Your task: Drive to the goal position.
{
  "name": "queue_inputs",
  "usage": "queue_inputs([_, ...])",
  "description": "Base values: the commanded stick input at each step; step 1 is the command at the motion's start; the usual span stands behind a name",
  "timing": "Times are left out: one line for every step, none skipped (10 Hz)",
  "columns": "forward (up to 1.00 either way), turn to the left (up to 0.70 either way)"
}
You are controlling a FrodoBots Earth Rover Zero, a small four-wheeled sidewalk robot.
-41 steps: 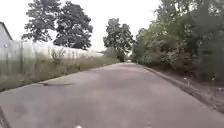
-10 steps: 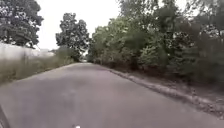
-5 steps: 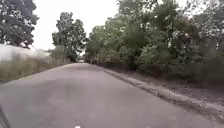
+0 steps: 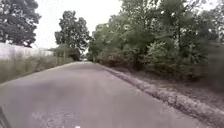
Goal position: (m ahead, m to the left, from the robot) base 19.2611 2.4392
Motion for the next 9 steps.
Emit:
queue_inputs([1.0,0.0])
queue_inputs([1.0,0.0])
queue_inputs([1.0,0.0])
queue_inputs([1.0,0.0])
queue_inputs([1.0,0.0])
queue_inputs([1.0,0.0])
queue_inputs([1.0,0.0])
queue_inputs([1.0,0.0])
queue_inputs([1.0,0.0])
